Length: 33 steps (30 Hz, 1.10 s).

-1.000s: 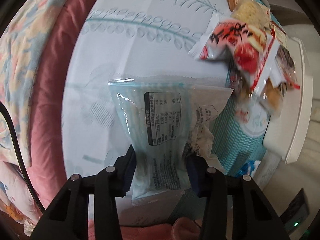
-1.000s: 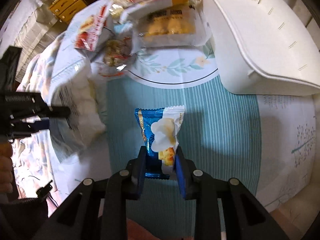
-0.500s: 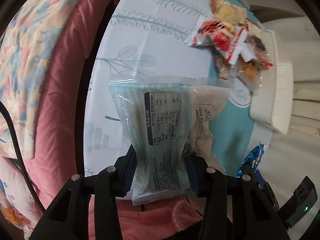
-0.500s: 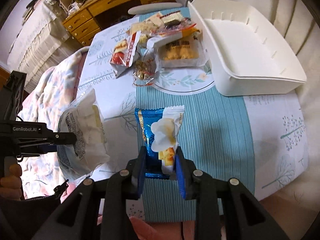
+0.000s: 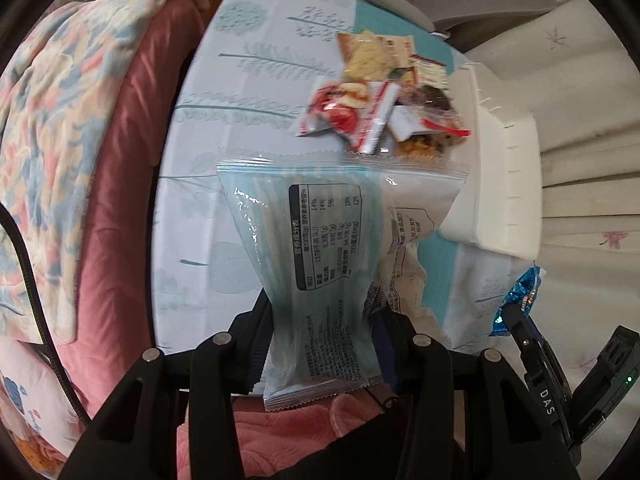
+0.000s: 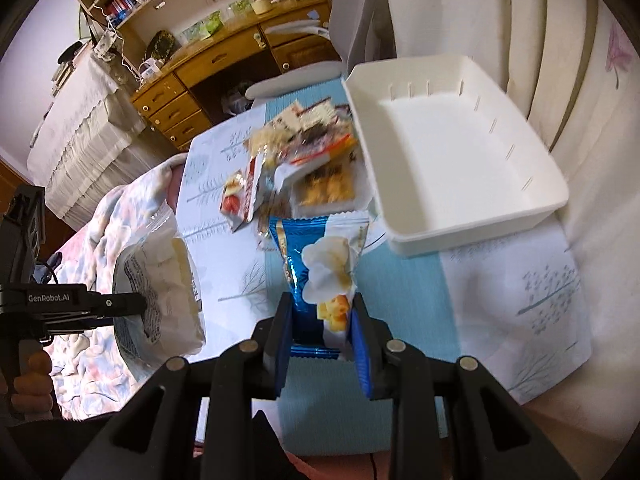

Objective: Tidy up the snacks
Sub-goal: 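Carry both held snacks over the white tray and lower them in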

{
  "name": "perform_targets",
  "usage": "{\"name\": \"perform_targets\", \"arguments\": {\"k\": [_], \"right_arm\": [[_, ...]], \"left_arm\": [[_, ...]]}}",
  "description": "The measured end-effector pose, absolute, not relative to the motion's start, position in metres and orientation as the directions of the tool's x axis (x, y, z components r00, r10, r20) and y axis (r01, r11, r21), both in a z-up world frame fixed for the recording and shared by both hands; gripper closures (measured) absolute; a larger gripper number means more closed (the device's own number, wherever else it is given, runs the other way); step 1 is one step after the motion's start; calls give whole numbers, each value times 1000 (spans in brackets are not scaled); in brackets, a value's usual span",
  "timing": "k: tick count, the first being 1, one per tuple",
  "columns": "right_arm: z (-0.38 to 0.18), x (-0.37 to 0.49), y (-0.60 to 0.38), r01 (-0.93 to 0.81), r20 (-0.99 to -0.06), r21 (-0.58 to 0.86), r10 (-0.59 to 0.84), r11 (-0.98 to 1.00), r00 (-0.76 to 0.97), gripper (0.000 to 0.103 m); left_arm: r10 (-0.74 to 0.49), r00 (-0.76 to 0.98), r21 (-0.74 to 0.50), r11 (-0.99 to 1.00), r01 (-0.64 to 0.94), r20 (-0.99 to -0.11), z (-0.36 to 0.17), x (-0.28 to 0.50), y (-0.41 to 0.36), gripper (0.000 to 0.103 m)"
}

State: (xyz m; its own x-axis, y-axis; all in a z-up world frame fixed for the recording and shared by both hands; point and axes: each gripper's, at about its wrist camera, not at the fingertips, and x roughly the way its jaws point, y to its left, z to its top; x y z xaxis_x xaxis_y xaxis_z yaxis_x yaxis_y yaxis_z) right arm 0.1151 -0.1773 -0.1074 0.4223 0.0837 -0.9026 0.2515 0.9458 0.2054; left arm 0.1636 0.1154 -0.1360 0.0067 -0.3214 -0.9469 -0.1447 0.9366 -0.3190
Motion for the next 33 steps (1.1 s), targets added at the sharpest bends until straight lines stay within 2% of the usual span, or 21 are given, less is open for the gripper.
{"name": "perform_targets", "arguments": {"k": [15, 33], "right_arm": [[-81, 150, -279, 165, -894, 201, 112, 965, 434, 76], [-81, 179, -366, 107, -882, 168, 101, 980, 461, 75]], "left_arm": [[-361, 82, -368, 924, -103, -929, -99, 201, -14, 59], [-396, 132, -400, 916, -5, -909, -102, 271, -131, 56]]}}
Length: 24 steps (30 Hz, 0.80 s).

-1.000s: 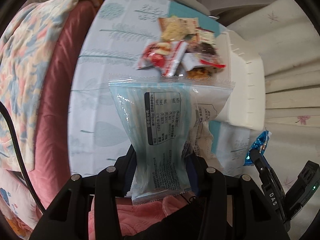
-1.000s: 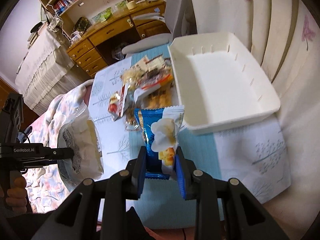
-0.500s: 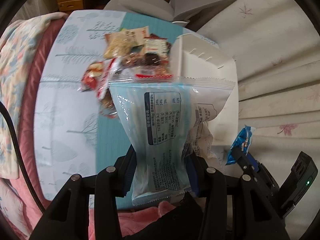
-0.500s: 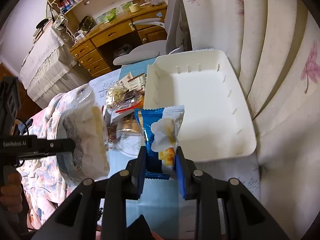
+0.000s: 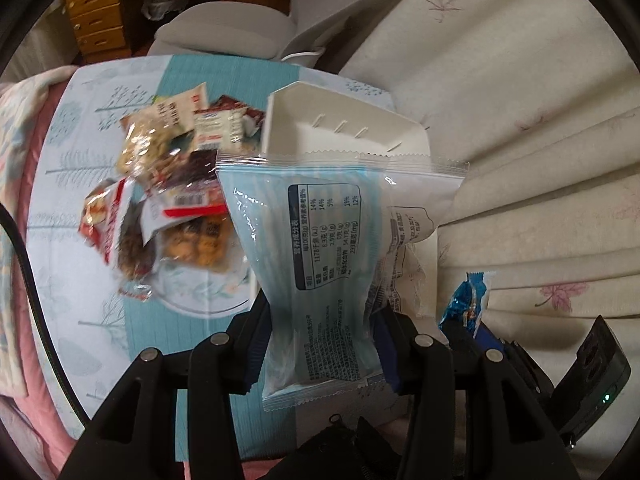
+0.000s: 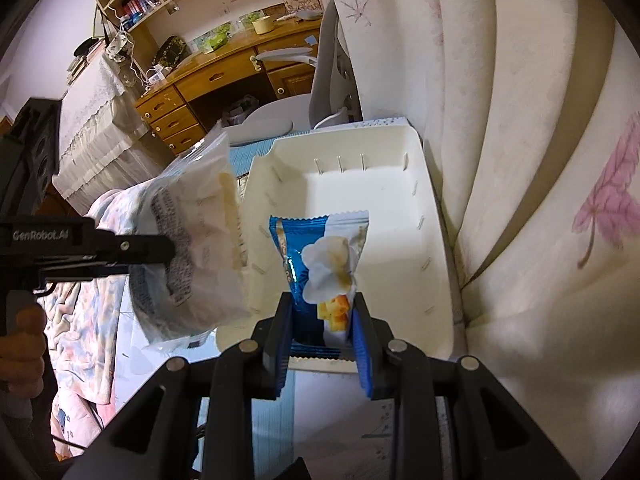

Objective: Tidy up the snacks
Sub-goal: 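Carry both held snacks over the white tray and lower them in, then open both tools to release the snacks into the tray and withdraw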

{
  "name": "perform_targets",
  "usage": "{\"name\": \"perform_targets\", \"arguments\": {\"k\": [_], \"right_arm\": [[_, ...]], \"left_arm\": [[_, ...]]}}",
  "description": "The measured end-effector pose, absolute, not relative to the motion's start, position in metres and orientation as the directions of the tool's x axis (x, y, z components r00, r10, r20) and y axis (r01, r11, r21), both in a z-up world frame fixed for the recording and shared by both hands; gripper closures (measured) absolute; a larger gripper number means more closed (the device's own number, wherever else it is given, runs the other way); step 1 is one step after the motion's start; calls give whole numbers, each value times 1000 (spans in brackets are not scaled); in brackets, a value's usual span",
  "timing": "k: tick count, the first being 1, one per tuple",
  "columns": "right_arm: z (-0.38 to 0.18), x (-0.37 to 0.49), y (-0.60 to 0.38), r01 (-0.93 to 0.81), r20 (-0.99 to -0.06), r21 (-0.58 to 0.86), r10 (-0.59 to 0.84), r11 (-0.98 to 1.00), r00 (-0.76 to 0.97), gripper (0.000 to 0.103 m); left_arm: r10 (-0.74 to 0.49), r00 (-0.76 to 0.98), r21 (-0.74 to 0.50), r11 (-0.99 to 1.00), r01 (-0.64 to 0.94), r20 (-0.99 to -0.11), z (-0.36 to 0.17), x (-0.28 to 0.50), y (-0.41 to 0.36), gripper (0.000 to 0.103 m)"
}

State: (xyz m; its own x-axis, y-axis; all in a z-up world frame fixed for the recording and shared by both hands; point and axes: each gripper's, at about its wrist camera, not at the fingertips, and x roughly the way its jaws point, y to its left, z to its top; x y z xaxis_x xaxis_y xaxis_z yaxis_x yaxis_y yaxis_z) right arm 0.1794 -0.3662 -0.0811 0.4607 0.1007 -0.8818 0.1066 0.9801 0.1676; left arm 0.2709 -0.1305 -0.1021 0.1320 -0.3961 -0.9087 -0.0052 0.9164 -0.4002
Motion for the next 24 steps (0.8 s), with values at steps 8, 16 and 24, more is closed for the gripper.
{"name": "perform_targets", "arguments": {"k": [8, 16, 24], "right_arm": [[-81, 183, -386, 118, -884, 158, 87, 980, 459, 52], [-87, 183, -392, 156, -886, 203, 114, 967, 449, 37], [-102, 182, -373, 189, -899, 269, 176, 944, 402, 33]], "left_arm": [[-381, 157, -387, 922, -6, -911, -100, 278, -150, 34], [-340, 147, -348, 937, -38, -929, -104, 267, -137, 34], [-333, 129, -347, 932, -101, -934, -122, 232, -94, 34]]}}
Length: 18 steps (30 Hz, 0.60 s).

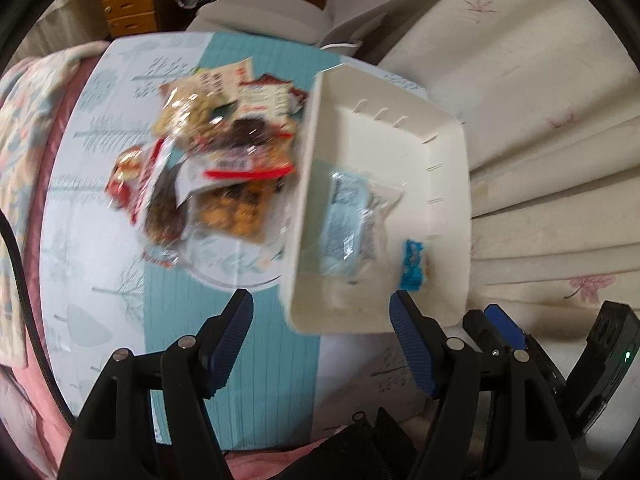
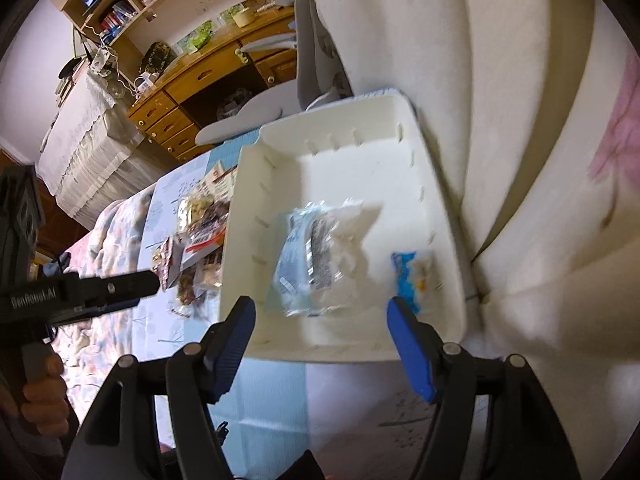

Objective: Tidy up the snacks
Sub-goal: 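Open both tools to release the snacks into the tray and withdraw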

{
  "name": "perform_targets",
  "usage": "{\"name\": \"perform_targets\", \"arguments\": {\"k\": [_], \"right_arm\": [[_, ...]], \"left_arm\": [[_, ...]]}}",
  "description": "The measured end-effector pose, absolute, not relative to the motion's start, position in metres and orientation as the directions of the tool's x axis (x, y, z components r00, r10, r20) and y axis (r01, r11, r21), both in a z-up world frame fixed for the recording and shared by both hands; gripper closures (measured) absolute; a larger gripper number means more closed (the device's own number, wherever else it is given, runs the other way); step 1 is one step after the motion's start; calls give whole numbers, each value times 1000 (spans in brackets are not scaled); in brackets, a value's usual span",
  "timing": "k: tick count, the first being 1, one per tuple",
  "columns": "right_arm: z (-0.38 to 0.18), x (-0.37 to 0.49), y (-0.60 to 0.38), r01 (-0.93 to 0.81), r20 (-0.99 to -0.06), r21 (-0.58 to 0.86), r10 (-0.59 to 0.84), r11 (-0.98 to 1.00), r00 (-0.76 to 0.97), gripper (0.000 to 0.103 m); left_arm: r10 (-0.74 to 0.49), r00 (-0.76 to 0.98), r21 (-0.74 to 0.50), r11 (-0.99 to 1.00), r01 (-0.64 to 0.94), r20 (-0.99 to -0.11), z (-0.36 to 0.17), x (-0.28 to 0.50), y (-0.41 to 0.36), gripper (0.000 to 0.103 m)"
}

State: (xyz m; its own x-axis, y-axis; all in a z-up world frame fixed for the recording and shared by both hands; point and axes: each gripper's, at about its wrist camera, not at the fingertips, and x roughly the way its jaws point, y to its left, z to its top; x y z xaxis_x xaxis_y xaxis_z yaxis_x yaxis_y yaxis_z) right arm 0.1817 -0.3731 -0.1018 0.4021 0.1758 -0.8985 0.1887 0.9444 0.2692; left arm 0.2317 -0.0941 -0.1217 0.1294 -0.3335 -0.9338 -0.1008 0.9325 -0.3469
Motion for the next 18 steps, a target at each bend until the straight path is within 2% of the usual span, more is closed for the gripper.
{"name": "perform_targets", "arguments": {"k": [9, 18], "right_arm": [[-118, 171, -323, 227, -900, 341, 248, 912, 357, 28], [-124, 155, -253, 287, -897, 377, 271, 881, 348, 26]], "left_arm": [[-335, 113, -349, 924, -154, -935, -132, 189, -28, 34], [-322, 85, -331, 934, -132, -943, -138, 160, 44, 34]]}}
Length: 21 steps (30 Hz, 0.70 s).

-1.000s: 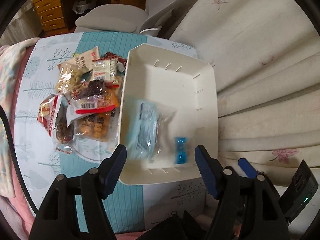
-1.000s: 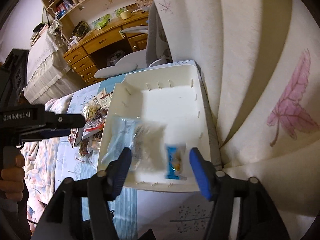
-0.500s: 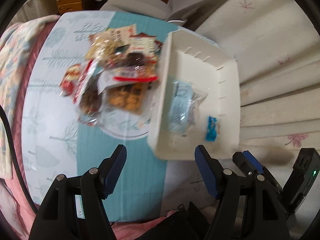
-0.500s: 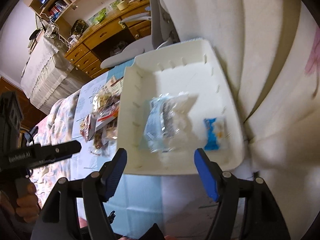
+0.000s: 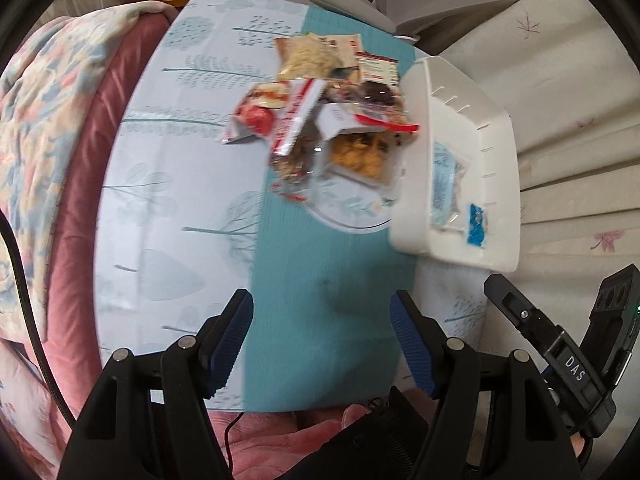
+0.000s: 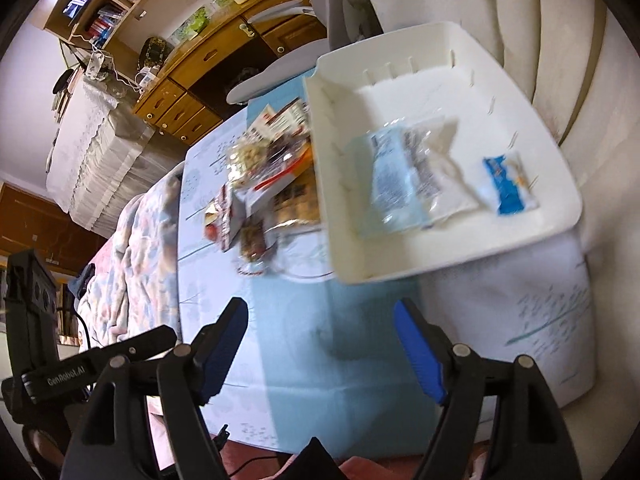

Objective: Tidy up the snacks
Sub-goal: 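Open both tools to release the snacks into the tray and withdraw, then grasp the red-and-white bread packet with the left tool while the right tool grasps the nut bag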

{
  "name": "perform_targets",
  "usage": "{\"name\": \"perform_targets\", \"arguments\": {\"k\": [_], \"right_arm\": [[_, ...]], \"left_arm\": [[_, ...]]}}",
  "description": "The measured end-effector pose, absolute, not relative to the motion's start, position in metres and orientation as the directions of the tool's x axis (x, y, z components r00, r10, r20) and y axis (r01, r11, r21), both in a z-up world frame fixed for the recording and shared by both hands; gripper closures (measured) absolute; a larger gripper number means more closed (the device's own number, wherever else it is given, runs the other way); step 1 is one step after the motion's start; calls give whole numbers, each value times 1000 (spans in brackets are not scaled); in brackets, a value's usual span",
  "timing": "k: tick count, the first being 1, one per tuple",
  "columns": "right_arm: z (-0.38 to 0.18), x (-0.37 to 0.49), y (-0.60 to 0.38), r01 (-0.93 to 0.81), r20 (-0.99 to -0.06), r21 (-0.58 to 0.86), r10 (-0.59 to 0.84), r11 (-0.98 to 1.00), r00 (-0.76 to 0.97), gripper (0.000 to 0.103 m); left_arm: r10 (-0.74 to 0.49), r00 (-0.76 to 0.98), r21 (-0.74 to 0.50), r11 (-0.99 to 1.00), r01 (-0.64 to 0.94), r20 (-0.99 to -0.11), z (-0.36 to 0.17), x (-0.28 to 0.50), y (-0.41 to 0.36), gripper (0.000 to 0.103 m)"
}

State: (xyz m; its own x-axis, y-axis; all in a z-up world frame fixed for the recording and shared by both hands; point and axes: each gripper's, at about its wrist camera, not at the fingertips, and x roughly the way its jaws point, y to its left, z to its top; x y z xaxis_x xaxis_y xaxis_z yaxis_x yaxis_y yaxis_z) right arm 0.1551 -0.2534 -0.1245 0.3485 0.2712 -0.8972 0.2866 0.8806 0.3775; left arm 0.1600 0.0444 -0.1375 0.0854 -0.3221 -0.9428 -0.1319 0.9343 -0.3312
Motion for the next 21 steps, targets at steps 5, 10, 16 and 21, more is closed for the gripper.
{"name": "perform_targets", "arguments": {"k": [5, 10, 16, 21], "right_arm": [[-128, 142, -219, 321, -891, 392, 269, 862, 366, 26], [-134, 131, -188, 361, -885, 407, 265, 839, 382, 26], [-144, 121, -160, 378, -886, 409, 261, 831, 383, 26], [-154, 120, -144, 378, -891, 399, 256, 835, 375, 26]], "left_arm": [[-305, 90, -312, 947, -77, -948, -138, 154, 77, 34], [-308, 96, -310, 951, -15, -947, -137, 154, 108, 34], [-299, 106, -296, 954, 43, -948, -137, 165, 125, 34], [-291, 114, -288, 957, 47, -950, -140, 186, 132, 33]]}}
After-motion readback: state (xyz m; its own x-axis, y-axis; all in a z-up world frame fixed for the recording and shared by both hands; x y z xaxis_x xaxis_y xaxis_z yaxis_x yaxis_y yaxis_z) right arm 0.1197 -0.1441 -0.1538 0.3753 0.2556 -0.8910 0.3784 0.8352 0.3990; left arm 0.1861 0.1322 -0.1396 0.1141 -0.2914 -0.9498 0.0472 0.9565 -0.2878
